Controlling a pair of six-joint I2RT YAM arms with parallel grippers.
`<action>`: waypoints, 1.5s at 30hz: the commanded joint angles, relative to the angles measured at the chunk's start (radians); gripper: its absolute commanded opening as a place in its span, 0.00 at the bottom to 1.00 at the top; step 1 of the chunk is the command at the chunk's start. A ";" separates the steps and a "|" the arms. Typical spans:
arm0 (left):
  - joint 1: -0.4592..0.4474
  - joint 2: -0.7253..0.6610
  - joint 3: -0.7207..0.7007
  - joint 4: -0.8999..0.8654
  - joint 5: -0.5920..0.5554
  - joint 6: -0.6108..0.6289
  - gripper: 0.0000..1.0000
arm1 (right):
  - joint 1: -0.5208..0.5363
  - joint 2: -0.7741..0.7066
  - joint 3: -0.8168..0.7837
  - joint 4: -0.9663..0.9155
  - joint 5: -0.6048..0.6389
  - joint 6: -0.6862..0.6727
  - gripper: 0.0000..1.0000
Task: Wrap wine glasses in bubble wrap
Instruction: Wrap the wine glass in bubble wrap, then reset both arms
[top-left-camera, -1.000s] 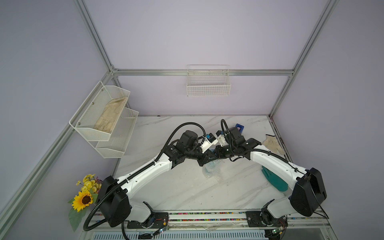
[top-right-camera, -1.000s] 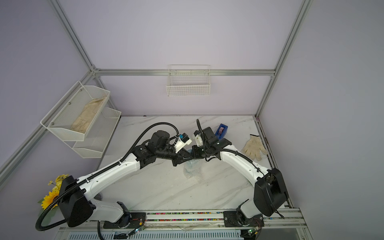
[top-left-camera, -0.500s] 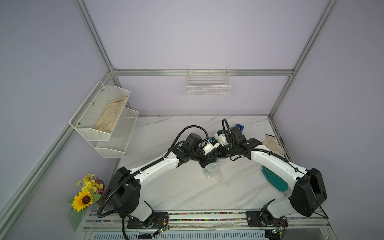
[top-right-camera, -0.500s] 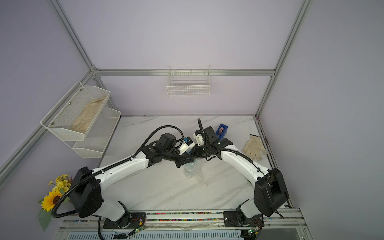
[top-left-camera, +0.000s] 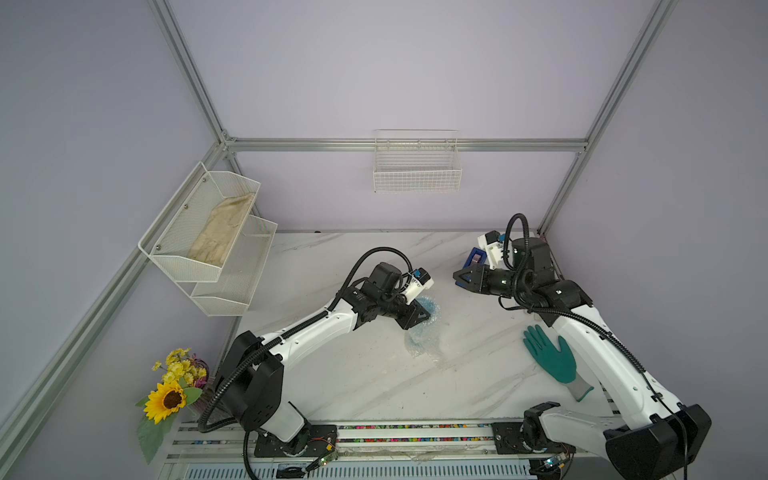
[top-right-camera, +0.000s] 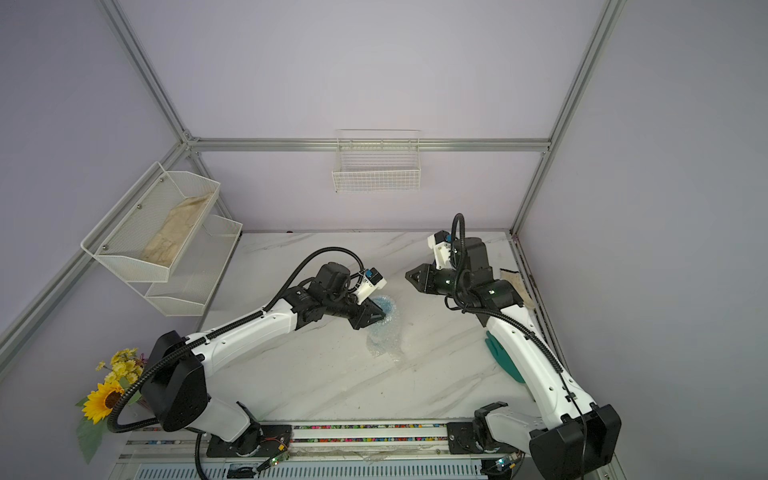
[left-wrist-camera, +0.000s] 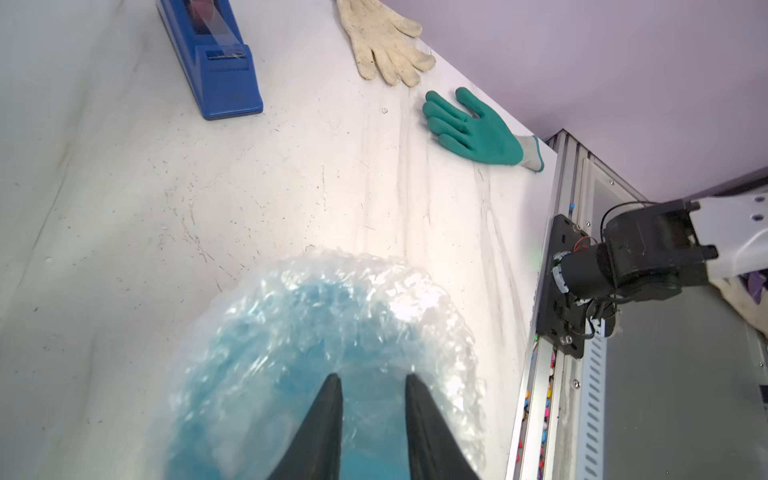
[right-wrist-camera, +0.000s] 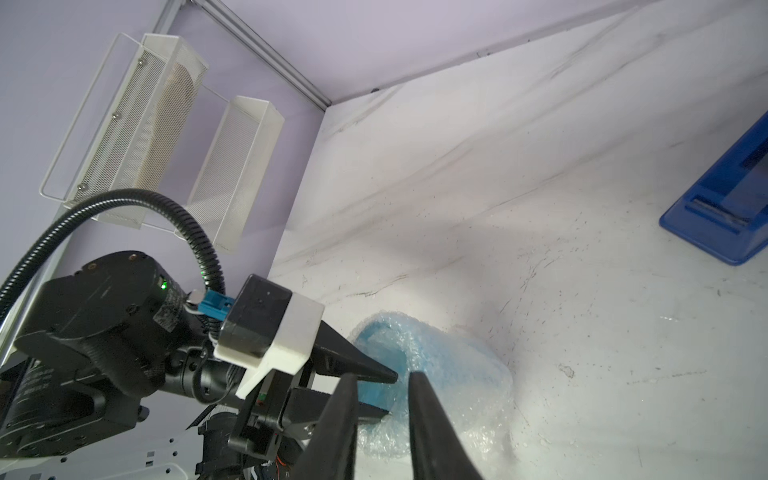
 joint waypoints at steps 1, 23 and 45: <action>0.010 -0.003 0.127 -0.043 0.005 -0.015 0.34 | -0.014 -0.015 0.012 0.036 0.041 -0.007 0.26; 0.166 -0.309 -0.134 0.297 -0.934 -0.029 1.00 | -0.028 -0.202 -0.410 0.540 0.717 -0.111 0.76; 0.654 -0.161 -0.790 1.139 -0.941 -0.036 1.00 | -0.207 0.314 -0.842 1.673 0.802 -0.437 0.97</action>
